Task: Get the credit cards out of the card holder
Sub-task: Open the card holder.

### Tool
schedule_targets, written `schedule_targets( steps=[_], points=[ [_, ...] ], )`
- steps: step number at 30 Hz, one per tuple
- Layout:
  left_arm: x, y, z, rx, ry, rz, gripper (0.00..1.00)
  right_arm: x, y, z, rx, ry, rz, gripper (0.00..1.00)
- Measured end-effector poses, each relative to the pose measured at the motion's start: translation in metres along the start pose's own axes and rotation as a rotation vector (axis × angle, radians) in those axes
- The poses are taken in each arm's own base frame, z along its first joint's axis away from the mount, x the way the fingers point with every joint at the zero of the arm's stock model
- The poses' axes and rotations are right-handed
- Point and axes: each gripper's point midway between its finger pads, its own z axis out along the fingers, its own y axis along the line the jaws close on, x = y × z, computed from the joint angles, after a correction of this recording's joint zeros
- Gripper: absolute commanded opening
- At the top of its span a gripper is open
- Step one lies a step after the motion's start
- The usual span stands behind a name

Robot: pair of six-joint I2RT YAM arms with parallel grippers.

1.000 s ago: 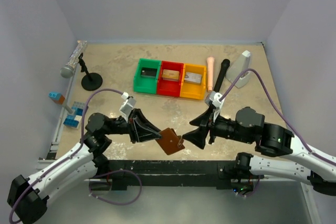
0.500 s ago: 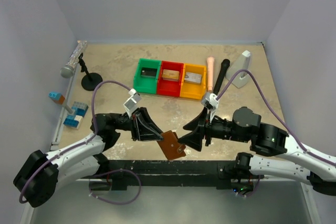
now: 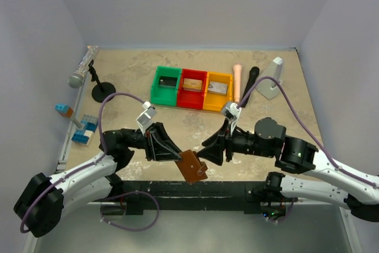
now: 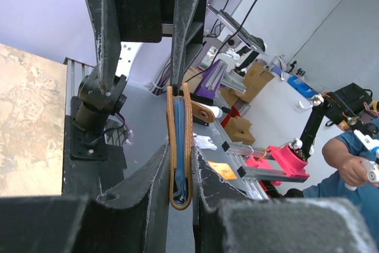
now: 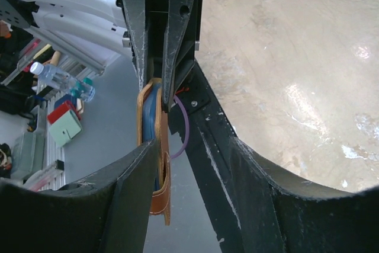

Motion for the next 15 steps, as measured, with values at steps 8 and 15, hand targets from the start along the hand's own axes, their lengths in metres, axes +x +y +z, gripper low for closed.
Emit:
schedule_targets(
  steps=[8, 15],
  points=[
    [0.0002, -0.0014, -0.001, 0.001, -0.003, 0.006, 0.0, 0.0, 0.0059, 0.0023, -0.032, 0.007, 0.01, 0.58],
    [-0.0009, -0.0057, -0.0019, 0.008, -0.011, 0.045, 0.0, -0.0012, 0.0067, 0.002, -0.034, 0.002, 0.015, 0.61]
  ],
)
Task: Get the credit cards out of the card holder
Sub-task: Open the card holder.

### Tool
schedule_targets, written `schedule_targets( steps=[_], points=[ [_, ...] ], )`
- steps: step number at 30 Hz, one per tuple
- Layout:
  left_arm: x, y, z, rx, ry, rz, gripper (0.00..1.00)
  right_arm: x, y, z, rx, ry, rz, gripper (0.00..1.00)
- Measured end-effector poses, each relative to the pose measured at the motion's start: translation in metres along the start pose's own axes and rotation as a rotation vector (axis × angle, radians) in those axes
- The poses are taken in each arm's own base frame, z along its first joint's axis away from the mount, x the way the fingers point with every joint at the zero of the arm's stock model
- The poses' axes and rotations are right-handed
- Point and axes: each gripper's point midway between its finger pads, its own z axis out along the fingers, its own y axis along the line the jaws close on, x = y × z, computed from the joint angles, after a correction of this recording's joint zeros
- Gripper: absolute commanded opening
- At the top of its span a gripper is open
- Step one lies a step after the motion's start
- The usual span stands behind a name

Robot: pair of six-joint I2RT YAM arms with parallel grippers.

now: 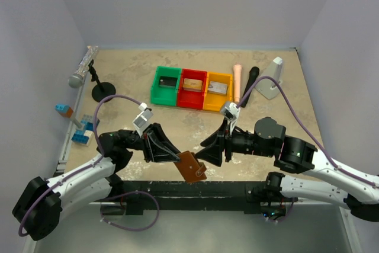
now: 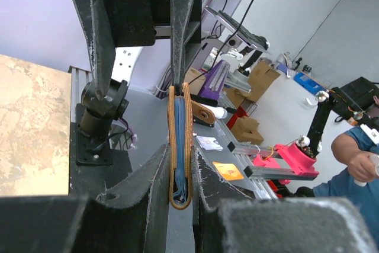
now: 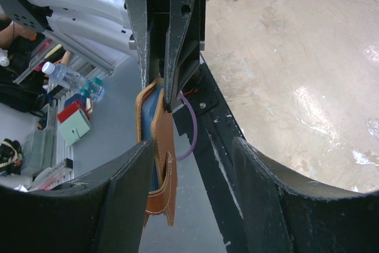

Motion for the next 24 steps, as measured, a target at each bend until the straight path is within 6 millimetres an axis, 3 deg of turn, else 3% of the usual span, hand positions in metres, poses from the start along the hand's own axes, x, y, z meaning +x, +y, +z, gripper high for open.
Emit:
schedule_targets(
  steps=[16, 24],
  points=[
    [-0.0046, -0.0033, 0.0003, 0.005, -0.02, 0.047, 0.0, -0.0014, -0.0065, -0.0039, 0.019, -0.042, 0.021, 0.72],
    [-0.0066, -0.002, 0.0005, -0.001, -0.034, 0.056, 0.0, 0.0008, -0.008, -0.0059, 0.021, -0.05, 0.03, 0.71]
  ],
)
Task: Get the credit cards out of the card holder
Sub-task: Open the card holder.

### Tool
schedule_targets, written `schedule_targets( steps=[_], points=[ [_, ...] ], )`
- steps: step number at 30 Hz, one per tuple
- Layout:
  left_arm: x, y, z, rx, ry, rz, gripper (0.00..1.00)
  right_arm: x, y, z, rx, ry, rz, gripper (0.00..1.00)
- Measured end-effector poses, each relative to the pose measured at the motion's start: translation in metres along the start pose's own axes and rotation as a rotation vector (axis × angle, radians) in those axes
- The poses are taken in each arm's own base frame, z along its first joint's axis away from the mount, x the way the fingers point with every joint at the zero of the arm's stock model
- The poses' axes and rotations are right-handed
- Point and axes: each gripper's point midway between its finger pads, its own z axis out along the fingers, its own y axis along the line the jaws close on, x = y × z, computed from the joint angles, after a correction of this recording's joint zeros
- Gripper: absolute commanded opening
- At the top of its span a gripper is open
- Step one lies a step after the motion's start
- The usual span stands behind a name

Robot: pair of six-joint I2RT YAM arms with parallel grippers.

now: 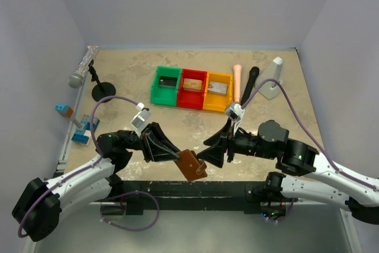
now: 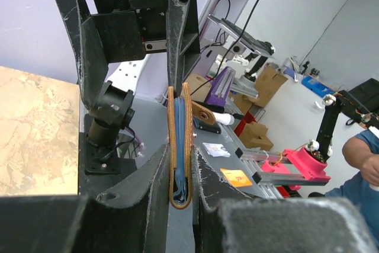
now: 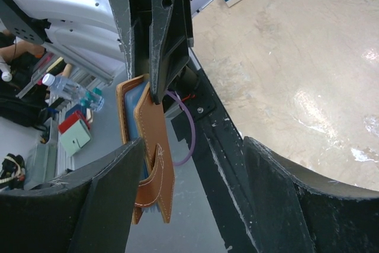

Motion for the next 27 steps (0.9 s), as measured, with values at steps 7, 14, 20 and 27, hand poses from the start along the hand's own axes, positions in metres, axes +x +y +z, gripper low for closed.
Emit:
schedule_targets(
  steps=[7, 14, 20, 27],
  points=[
    [0.0, 0.0, 0.0, 0.001, 0.0, 0.006, 0.0, 0.003, 0.001, 0.005, -0.012, 0.018, 0.007, 0.68],
    [-0.001, -0.004, -0.001, 0.007, -0.003, 0.04, 0.0, 0.005, 0.006, 0.008, -0.04, 0.033, 0.005, 0.69],
    [-0.001, -0.004, -0.002, -0.003, -0.004, 0.065, 0.0, 0.005, 0.009, 0.011, -0.057, 0.051, 0.005, 0.7],
    [-0.001, 0.0, -0.003, -0.03, -0.007, 0.061, 0.0, 0.007, 0.009, 0.013, -0.054, 0.067, -0.003, 0.7]
  ],
)
